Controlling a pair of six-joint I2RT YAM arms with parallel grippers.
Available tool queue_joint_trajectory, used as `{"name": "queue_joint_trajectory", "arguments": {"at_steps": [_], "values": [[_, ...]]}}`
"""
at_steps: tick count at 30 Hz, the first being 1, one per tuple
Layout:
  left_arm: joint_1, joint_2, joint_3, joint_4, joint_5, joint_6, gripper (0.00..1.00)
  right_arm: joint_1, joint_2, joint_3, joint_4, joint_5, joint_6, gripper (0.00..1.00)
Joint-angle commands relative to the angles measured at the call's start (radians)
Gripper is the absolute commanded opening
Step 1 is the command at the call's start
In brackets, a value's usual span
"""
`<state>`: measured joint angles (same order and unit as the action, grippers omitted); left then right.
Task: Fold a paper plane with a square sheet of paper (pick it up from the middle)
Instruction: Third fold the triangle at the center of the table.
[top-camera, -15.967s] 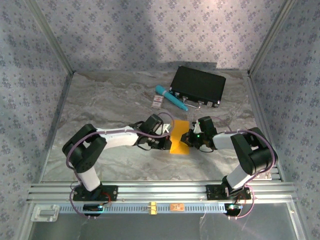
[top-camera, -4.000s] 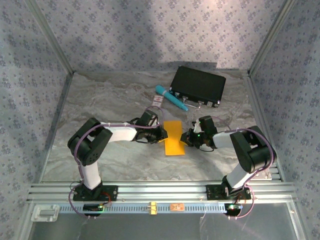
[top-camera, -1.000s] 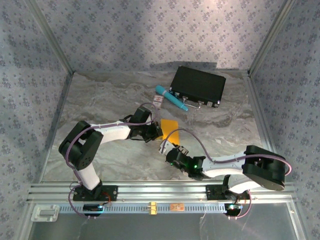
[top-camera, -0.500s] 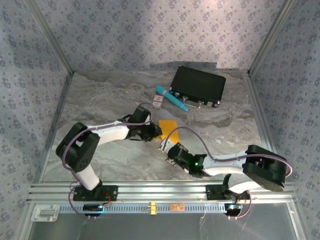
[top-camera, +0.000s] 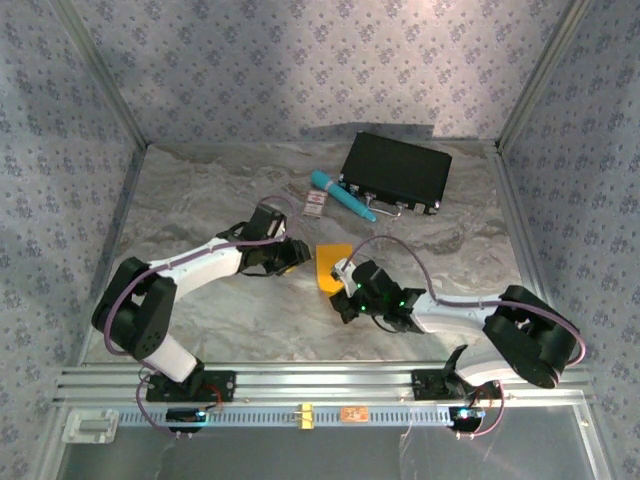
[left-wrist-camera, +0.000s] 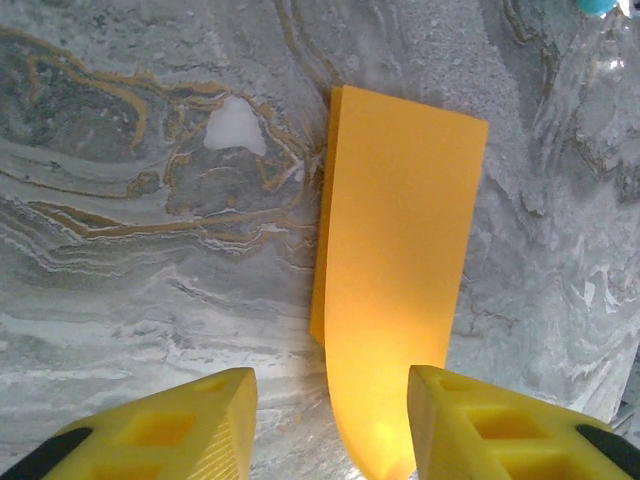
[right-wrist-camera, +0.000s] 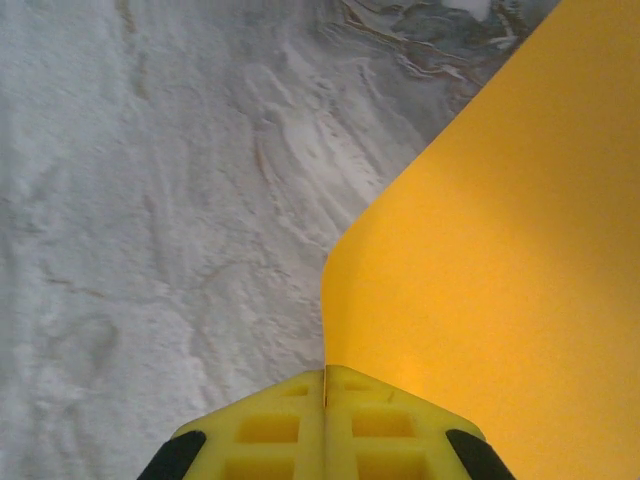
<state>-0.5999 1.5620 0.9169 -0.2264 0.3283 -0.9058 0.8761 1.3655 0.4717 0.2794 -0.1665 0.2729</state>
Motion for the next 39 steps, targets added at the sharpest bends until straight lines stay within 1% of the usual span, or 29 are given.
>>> {"name": "queue_joint_trajectory", "arguments": {"at_steps": [1, 3, 7, 14, 20, 22, 25, 28, 32, 39], "values": [[0.006, 0.022, 0.076, -0.017, 0.042, 0.059, 0.4, -0.028, -0.002, 0.041, -0.027, -0.176, 0.073, 0.0], [0.006, 0.046, 0.11, -0.02, 0.067, 0.079, 0.37, -0.049, 0.009, 0.054, -0.035, -0.228, 0.089, 0.0], [0.005, 0.108, 0.186, -0.038, 0.102, 0.12, 0.32, -0.067, 0.039, 0.067, -0.049, -0.265, 0.103, 0.01], [0.005, 0.243, 0.283, -0.051, 0.162, 0.162, 0.19, -0.075, 0.06, 0.065, -0.042, -0.274, 0.109, 0.01], [0.001, 0.36, 0.327, -0.02, 0.221, 0.155, 0.16, -0.091, 0.091, 0.066, -0.031, -0.289, 0.132, 0.01], [-0.006, 0.4, 0.35, -0.03, 0.219, 0.17, 0.16, -0.092, 0.096, 0.063, -0.024, -0.292, 0.134, 0.01], [-0.015, 0.461, 0.367, -0.028, 0.215, 0.167, 0.11, -0.096, 0.101, 0.065, -0.022, -0.304, 0.135, 0.01], [-0.021, 0.506, 0.376, -0.044, 0.209, 0.175, 0.1, -0.104, 0.103, 0.066, -0.025, -0.309, 0.135, 0.01], [-0.025, 0.529, 0.373, -0.065, 0.184, 0.192, 0.09, -0.115, 0.104, 0.067, -0.03, -0.305, 0.138, 0.01], [-0.032, 0.545, 0.389, -0.112, 0.164, 0.228, 0.08, -0.169, 0.104, 0.086, -0.08, -0.294, 0.123, 0.01]]}}
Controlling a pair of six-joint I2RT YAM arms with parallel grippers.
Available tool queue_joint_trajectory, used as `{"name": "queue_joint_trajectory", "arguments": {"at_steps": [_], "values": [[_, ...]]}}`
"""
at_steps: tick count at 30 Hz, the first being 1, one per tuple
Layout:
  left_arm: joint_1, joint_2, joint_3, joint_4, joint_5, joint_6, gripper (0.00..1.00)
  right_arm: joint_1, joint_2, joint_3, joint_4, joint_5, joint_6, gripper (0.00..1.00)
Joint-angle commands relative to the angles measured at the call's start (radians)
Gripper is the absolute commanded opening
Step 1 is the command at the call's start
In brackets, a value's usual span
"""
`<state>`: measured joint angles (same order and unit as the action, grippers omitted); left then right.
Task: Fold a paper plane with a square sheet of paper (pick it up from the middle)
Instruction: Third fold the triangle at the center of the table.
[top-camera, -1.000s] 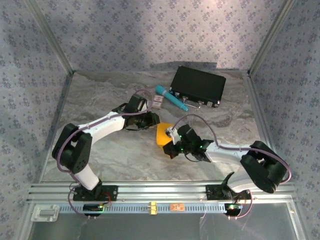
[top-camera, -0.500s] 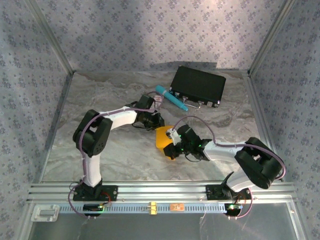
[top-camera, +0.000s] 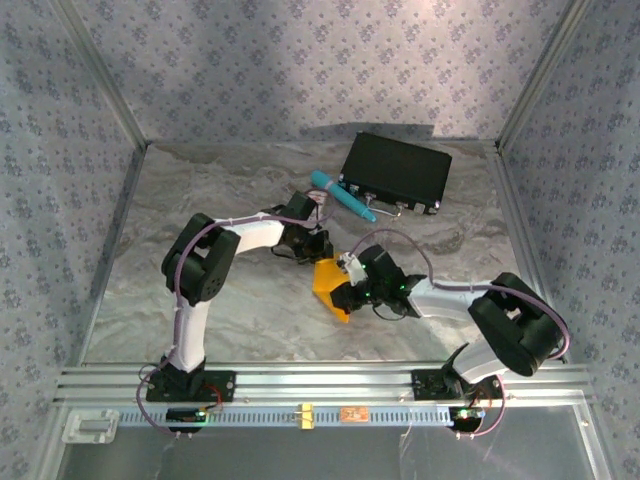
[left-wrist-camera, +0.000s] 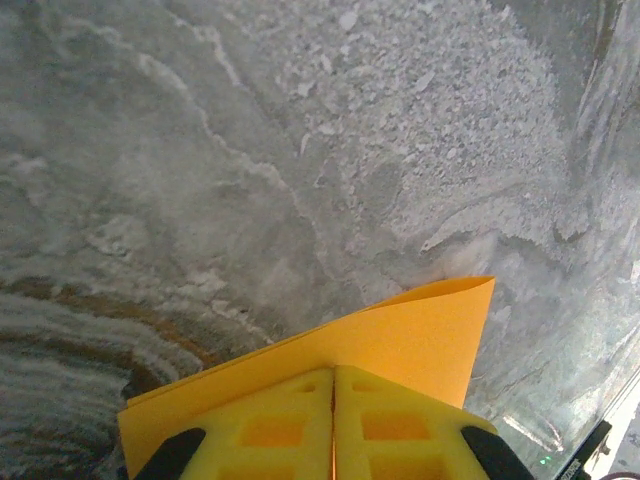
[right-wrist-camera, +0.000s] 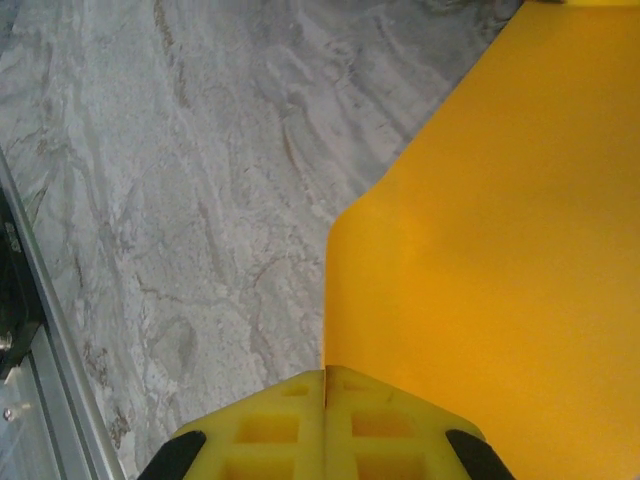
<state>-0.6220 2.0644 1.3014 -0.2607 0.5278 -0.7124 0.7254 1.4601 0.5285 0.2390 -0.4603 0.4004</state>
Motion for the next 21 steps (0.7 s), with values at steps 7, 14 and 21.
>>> {"name": "queue_joint_trajectory", "arguments": {"at_steps": [7, 14, 21], "values": [[-0.012, 0.042, 0.01, -0.084, -0.045, 0.029, 0.08, -0.054, 0.029, 0.041, -0.077, 0.021, -0.012, 0.01], [-0.016, 0.034, 0.006, -0.086, -0.047, 0.025, 0.08, -0.059, 0.056, 0.057, -0.108, 0.059, -0.008, 0.01], [-0.016, 0.025, 0.0, -0.084, -0.054, 0.019, 0.07, -0.059, 0.052, 0.053, -0.118, 0.099, 0.001, 0.01]]}}
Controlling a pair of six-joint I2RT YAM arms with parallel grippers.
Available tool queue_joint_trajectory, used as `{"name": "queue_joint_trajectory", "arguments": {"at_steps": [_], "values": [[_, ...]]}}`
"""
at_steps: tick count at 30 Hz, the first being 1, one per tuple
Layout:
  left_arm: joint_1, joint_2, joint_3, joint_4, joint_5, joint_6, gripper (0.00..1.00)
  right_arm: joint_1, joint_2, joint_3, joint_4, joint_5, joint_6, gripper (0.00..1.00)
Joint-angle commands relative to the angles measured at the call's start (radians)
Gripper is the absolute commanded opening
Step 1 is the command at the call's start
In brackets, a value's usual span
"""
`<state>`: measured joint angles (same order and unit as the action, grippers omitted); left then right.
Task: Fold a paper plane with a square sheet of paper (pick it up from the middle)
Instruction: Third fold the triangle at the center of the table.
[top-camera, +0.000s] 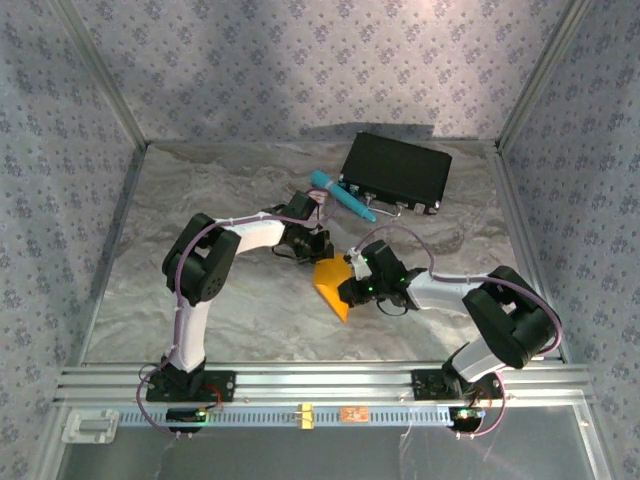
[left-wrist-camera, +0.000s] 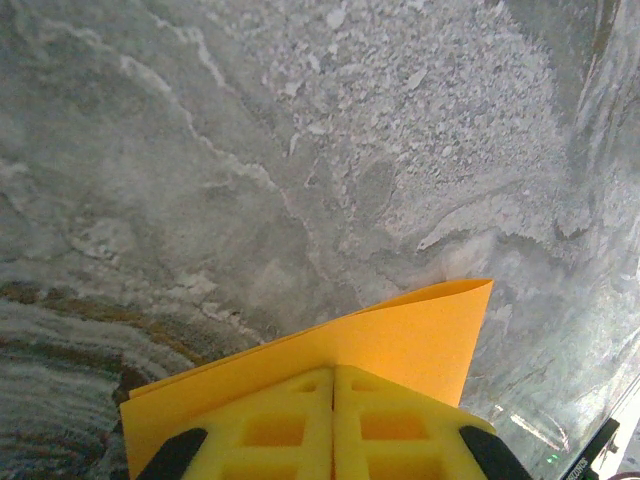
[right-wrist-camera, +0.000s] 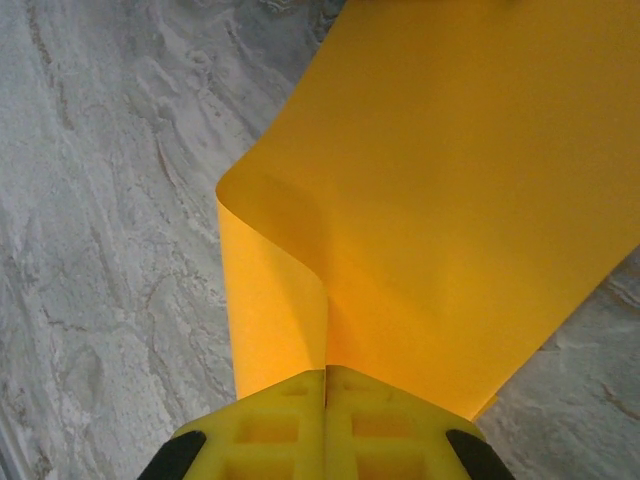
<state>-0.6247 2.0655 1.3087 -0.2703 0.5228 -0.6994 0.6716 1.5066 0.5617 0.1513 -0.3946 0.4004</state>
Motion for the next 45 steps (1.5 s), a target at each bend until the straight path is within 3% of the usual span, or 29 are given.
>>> {"name": "queue_joint_trajectory", "arguments": {"at_steps": [1, 15, 33, 45], "values": [[-0.013, 0.021, -0.008, -0.075, -0.05, 0.007, 0.07, -0.005, 0.006, 0.019, -0.035, 0.037, 0.0, 0.01], [-0.013, 0.021, -0.012, -0.07, -0.05, 0.004, 0.07, 0.003, 0.005, 0.02, -0.047, 0.068, 0.001, 0.01], [-0.013, 0.022, -0.012, -0.069, -0.047, 0.0, 0.07, 0.013, 0.014, 0.032, -0.054, 0.014, 0.01, 0.01], [-0.012, 0.023, -0.009, -0.066, -0.046, -0.002, 0.07, 0.013, 0.018, 0.031, -0.059, 0.064, 0.016, 0.01]]}}
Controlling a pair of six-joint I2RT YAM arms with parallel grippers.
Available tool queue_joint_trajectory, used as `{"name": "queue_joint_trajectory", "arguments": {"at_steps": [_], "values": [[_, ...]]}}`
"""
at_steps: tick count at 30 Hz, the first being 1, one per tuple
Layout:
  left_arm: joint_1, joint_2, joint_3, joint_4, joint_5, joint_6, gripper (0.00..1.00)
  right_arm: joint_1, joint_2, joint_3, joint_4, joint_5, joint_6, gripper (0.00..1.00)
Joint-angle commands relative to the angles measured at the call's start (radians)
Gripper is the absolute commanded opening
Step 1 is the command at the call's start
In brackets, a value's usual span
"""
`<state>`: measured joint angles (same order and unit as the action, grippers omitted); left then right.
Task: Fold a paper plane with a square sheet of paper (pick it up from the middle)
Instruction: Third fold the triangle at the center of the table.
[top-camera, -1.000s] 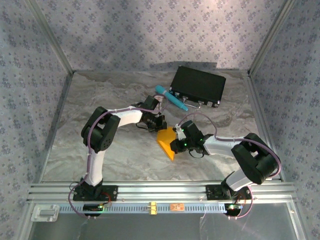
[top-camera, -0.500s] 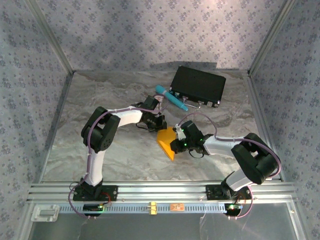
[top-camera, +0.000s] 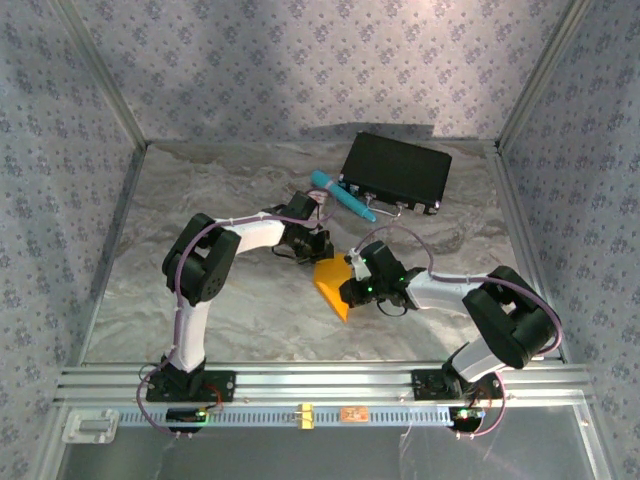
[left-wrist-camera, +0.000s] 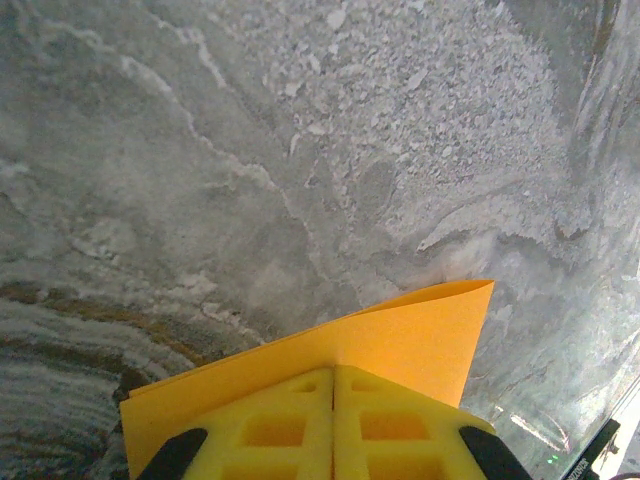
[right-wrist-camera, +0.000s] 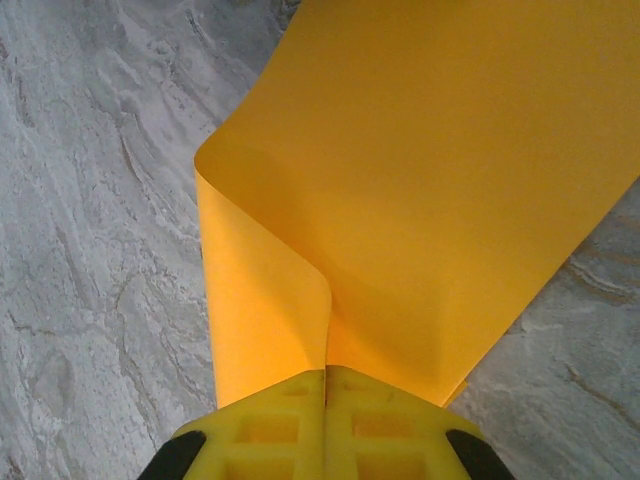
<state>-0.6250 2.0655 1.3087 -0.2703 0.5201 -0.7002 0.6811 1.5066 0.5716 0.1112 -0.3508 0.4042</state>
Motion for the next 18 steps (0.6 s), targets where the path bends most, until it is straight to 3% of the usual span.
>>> {"name": "queue_joint_trajectory", "arguments": {"at_steps": [1, 18], "values": [[-0.012, 0.024, -0.01, -0.066, -0.043, -0.003, 0.07, 0.002, 0.022, 0.023, -0.02, 0.018, 0.011, 0.01], [-0.012, 0.025, -0.011, -0.062, -0.04, -0.005, 0.07, 0.001, 0.041, 0.036, -0.025, 0.033, 0.016, 0.01]]}}
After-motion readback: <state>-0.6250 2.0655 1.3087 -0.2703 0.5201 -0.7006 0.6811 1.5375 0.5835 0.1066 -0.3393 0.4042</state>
